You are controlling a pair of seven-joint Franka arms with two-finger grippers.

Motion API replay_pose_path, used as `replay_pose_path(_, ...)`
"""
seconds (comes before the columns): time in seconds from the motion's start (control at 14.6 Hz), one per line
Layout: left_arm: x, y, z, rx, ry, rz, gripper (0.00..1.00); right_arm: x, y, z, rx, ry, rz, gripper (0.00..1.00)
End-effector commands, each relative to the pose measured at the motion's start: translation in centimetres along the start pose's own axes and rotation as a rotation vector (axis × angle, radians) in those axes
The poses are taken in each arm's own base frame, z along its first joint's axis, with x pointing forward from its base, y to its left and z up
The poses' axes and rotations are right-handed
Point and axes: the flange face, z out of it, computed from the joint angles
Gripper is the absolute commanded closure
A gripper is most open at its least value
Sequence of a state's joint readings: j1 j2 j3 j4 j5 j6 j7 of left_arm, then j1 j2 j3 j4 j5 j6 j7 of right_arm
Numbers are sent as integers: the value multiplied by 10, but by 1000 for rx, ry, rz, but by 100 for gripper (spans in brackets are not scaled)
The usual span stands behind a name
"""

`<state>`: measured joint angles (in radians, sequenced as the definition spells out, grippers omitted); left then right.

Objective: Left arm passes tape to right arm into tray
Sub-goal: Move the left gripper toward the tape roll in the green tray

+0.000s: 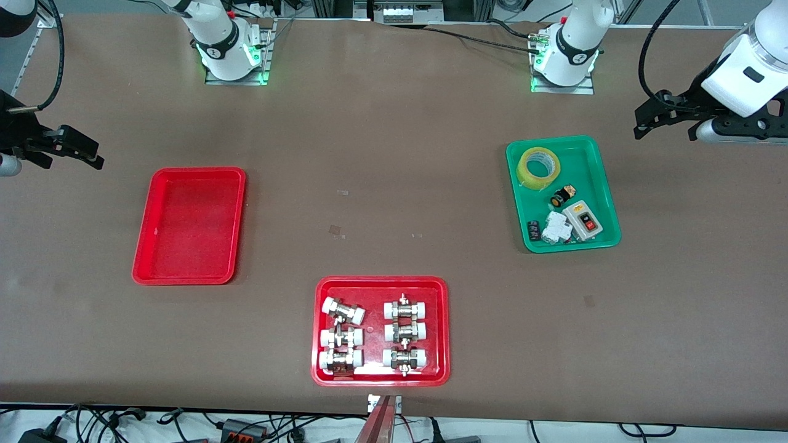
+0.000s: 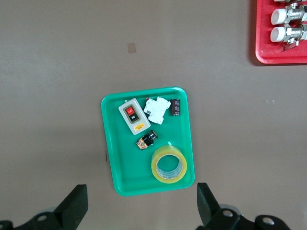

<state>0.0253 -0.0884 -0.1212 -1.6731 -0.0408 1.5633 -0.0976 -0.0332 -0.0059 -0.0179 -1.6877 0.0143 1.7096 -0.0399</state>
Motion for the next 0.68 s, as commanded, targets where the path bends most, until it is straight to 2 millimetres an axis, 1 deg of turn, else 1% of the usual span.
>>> replay_pose_path(0.0,-3,-3,-3,-9,-5,20,0,-7,-1,-6,-9,-1,-13,0)
replay_pose_path(0.27,-4,-3,-1,-8,-17,20,0,-6,0,-5,-9,1,-13,0)
replay_pose_path(0.34,-4,-4,13,-5,-78,22,0,-6,0,-5,-9,-2,-11,0)
replay_pose_path(0.41,-2,-5,30,-3,-151,23,0,-5,1,-6,-10,2,-10,0)
replay_pose_path(0.61,9,-1,89,-2,-285,30,0,-5,1,-6,-8,3,-9,0)
